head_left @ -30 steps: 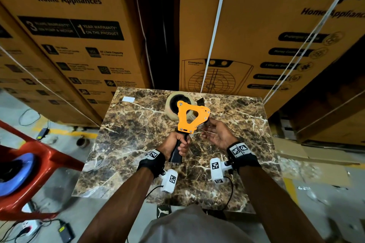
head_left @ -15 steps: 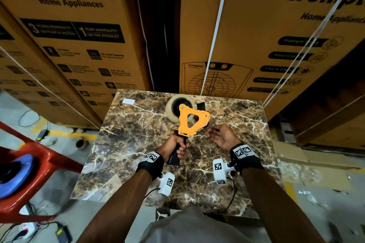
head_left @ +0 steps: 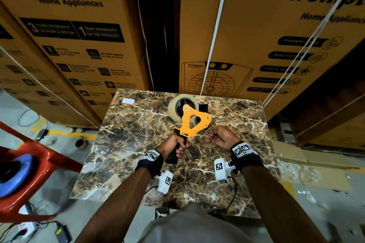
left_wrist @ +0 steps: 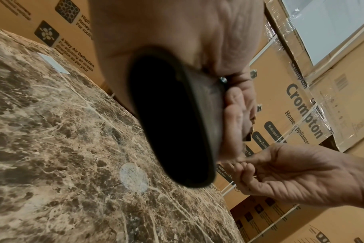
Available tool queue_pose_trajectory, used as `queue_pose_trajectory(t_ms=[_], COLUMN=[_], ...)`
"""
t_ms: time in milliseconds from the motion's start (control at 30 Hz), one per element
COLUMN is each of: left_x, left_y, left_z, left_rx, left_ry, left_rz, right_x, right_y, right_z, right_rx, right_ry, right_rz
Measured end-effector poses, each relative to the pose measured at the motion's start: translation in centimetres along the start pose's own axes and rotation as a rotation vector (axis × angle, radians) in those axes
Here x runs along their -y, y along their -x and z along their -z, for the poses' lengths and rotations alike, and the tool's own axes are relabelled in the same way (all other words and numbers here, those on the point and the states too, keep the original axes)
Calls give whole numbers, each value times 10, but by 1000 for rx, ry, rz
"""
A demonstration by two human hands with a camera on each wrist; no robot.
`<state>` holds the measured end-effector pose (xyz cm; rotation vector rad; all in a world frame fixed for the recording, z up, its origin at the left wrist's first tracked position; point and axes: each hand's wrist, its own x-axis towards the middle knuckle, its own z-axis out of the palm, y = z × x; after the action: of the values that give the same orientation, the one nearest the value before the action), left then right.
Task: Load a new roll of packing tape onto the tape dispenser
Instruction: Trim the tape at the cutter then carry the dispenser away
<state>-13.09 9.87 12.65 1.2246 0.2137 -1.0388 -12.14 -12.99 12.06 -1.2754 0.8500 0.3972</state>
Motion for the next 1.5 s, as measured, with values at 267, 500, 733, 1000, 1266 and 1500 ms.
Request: queue_pose_trajectory(t_ms=[267, 500, 733, 1000, 1266, 1500], left_x=[1, 2, 2, -3, -4, 3], left_y=[-2, -1, 2, 10, 13, 12], left_z=[2, 0, -2, -2, -4, 6], left_rx=[7, -9, -7, -23, -41, -65], left_ry=[-15, -63, -116, -158, -179, -245], left_rz=[5, 0, -25, -56, -71, -98], right_x=[-12, -6, -6, -7, -10, -17], right_y=[-2, 8, 8, 5, 3, -7], right_z=[2, 3, 3, 6, -2, -4], right_rx=[7, -17, 33, 21, 117, 42], right_ry=[-32, 155, 276, 221, 217, 269], right_rz=[-70, -123, -69, -59, -128, -33])
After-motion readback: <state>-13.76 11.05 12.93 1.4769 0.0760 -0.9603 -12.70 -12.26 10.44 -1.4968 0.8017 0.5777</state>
